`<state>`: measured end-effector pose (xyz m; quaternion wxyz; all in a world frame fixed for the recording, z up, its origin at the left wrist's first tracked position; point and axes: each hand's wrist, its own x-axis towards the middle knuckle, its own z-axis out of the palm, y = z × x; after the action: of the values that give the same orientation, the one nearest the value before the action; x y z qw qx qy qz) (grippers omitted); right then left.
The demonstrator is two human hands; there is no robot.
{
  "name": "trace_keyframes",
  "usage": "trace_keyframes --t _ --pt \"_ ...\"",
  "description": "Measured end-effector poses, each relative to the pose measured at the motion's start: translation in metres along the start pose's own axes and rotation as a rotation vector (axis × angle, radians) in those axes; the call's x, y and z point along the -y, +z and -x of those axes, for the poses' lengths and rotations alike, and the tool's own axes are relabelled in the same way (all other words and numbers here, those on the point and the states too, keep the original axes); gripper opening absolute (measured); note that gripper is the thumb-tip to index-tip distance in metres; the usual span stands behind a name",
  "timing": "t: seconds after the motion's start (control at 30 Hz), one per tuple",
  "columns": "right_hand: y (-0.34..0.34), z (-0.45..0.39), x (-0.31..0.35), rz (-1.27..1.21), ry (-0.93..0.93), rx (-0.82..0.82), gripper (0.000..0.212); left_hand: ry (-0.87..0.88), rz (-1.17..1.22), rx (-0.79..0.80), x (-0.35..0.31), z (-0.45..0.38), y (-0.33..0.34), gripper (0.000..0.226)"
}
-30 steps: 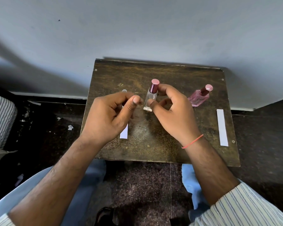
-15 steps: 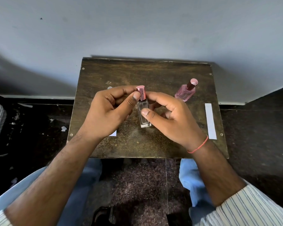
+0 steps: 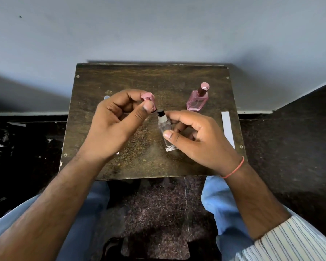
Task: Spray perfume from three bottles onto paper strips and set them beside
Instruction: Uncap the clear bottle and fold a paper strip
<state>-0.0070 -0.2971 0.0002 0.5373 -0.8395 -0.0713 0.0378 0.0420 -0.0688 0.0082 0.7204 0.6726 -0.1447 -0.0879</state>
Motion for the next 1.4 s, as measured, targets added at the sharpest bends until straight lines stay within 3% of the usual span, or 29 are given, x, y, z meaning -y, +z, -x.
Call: trace_keyframes --t 0.1,0.27,0.47,0.77,0.97,1.17,1.4 --pt "-0.005 0.001 0.002 0.005 0.035 -0.035 0.039 0.021 -0.208 0.087 -0.001 0.003 -0.006 0.017" --pt "-0.007 0.002 0.005 -0.027 0.061 -0.097 0.038 0.062 -0.590 0.375 0.000 0.013 -0.019 0.028" --pt "-0.006 0.003 0.005 -0.044 0.059 -0.102 0.036 -0.058 -0.825 0.487 0.006 0.018 -0.024 0.035" --pt "-0.002 0.003 0.003 -0.051 0.076 -0.104 0.038 -0.287 -0.727 0.505 0.018 0.016 -0.034 0.034" --pt "0.004 0.002 0.000 -0.035 0.045 -0.095 0.039 -0.271 -0.743 0.508 0.020 0.018 -0.039 0.037" --pt "0.007 0.002 -0.008 -0.004 0.052 -0.062 0.043 -0.285 -0.694 0.486 0.019 0.019 -0.040 0.061" --pt "0.008 0.003 -0.012 0.007 0.028 -0.014 0.042 -0.121 -0.646 0.303 0.012 0.016 -0.029 0.049"
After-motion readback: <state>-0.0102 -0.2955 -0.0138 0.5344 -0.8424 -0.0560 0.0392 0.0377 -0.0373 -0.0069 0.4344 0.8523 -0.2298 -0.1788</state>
